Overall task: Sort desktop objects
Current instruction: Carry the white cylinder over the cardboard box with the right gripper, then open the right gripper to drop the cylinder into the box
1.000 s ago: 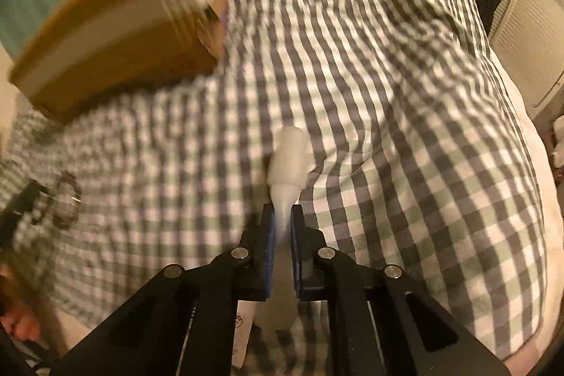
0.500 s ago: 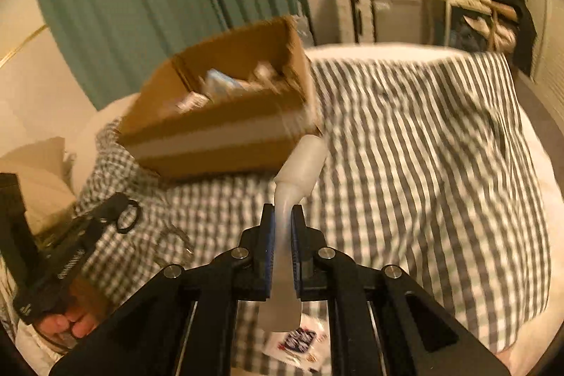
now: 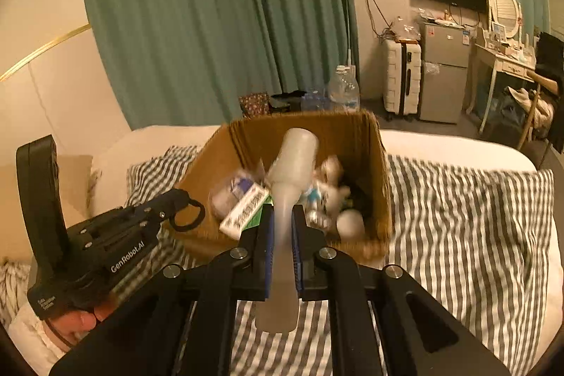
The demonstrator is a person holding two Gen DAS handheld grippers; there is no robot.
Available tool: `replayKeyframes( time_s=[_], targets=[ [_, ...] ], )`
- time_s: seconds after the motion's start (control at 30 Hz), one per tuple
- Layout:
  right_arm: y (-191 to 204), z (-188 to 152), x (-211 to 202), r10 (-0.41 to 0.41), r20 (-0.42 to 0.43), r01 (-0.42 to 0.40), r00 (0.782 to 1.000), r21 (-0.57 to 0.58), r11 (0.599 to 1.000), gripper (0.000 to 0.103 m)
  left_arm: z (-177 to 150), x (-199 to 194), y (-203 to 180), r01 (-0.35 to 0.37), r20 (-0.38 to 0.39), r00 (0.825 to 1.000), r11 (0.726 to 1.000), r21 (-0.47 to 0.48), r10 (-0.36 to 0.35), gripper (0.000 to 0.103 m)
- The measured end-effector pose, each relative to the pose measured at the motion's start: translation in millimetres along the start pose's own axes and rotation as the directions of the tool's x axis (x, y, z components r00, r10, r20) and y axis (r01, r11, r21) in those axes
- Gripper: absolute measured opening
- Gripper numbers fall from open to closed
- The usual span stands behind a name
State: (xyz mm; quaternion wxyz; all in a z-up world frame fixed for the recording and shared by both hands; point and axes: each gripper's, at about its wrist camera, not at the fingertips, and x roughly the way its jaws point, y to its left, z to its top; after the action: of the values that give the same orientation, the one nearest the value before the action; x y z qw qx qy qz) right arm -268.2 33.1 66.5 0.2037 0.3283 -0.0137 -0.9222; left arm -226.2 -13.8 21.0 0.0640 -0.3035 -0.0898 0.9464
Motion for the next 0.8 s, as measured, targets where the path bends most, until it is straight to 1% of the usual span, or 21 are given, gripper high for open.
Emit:
replayKeyframes(
  time_s=[0.13,0.2,0.3,0.33,0.4,0.43,0.47,0.5,0.53,0.57,0.67,0.8],
  targets=[
    [-11,14,27,-0.002,-0.004,0.002,1.000,0.001,1.000,0.009,6,24,3,-0.022,-0.007,1.000,1.000,0.013,0.022,0.004],
    [-18,17,42,-0.004,-0.010,0.004,1.000,0.005,1.000,0.011,9,36,6,-0.030,-0.013,0.999,0.999,0.025,0.031,0.004],
    [-34,18,60,-0.003,-0.021,0.004,1.000,0.041,0.999,0.018,11,52,11,-0.048,-0.022,0.999,0.998,0.027,0.049,0.005],
    [-36,18,62,-0.007,-0.020,0.008,1.000,0.051,0.999,0.020,12,56,13,-0.046,-0.028,0.999,0.999,0.020,0.047,0.007],
    [-44,16,65,-0.007,-0.016,0.008,1.000,0.079,0.997,0.032,11,62,20,-0.043,-0.048,0.998,0.999,0.004,0.044,0.023],
    [-46,15,64,-0.009,-0.010,0.010,1.000,0.091,0.996,0.045,11,64,24,-0.058,-0.057,0.997,0.998,-0.013,0.057,0.052],
    [-49,13,61,-0.016,0.000,0.015,1.000,0.105,0.994,0.053,9,62,26,-0.066,-0.054,0.996,0.997,-0.026,0.065,0.079],
    [-51,12,57,-0.021,0.007,0.020,1.000,0.112,0.994,0.053,8,58,29,-0.076,-0.036,0.997,0.996,-0.047,0.074,0.086],
    [-52,11,53,-0.021,0.011,0.020,1.000,0.115,0.993,0.053,8,52,31,-0.085,-0.012,0.996,0.994,-0.073,0.085,0.091],
    [-52,12,51,-0.022,0.012,0.020,1.000,0.118,0.993,0.053,8,45,33,-0.087,0.001,0.996,0.992,-0.096,0.088,0.092],
    [-50,11,33,-0.029,0.019,0.026,0.999,0.122,0.992,0.053,8,31,34,-0.101,-0.014,0.995,0.987,-0.122,0.100,0.094],
    [-39,4,-6,-0.047,0.031,0.043,0.998,0.110,0.993,0.053,4,2,27,-0.081,-0.006,0.997,0.990,-0.119,0.081,0.094]
  ],
)
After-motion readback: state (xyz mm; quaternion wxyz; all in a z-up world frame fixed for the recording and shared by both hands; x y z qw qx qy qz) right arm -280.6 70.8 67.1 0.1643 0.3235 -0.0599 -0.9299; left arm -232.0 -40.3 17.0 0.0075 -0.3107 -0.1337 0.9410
